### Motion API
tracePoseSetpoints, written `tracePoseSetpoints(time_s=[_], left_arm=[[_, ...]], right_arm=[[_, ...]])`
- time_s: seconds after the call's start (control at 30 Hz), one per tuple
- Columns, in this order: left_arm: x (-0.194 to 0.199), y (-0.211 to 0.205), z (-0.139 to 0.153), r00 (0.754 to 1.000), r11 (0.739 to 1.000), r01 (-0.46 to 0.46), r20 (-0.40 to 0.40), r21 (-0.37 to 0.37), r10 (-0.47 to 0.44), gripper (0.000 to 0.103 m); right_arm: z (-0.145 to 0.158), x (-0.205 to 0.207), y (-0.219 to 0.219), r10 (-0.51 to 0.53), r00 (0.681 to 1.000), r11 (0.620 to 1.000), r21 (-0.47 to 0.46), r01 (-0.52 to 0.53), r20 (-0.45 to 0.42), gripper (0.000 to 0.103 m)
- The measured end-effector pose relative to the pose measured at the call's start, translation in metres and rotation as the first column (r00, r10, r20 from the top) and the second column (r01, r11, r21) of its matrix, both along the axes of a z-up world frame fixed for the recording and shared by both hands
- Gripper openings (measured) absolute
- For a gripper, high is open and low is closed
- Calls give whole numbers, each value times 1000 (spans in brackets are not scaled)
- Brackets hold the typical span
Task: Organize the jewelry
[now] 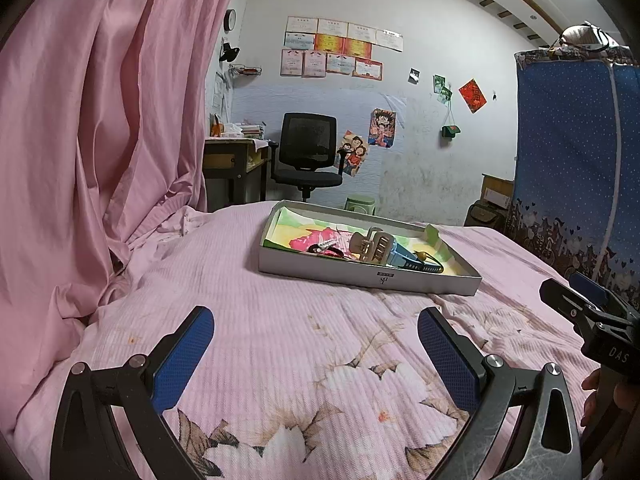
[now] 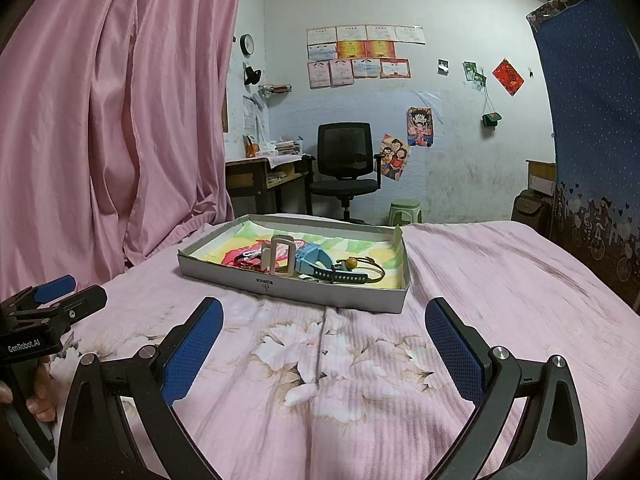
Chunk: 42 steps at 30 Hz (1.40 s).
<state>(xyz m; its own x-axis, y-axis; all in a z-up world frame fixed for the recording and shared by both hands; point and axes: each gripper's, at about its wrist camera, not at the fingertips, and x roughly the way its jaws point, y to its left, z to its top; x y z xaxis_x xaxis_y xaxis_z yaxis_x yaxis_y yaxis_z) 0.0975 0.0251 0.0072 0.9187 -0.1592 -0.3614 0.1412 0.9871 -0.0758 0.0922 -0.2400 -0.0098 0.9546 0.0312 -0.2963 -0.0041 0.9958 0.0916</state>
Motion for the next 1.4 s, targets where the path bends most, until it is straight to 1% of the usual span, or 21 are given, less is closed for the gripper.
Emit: tracePoseSetpoints(time_s=[1.4], left_arm=[[1,2,-2,1000,1000,1,2,-5,-1,102]], right_arm=[[0,0,2,1,1000,1000,-5,-1,2,99]])
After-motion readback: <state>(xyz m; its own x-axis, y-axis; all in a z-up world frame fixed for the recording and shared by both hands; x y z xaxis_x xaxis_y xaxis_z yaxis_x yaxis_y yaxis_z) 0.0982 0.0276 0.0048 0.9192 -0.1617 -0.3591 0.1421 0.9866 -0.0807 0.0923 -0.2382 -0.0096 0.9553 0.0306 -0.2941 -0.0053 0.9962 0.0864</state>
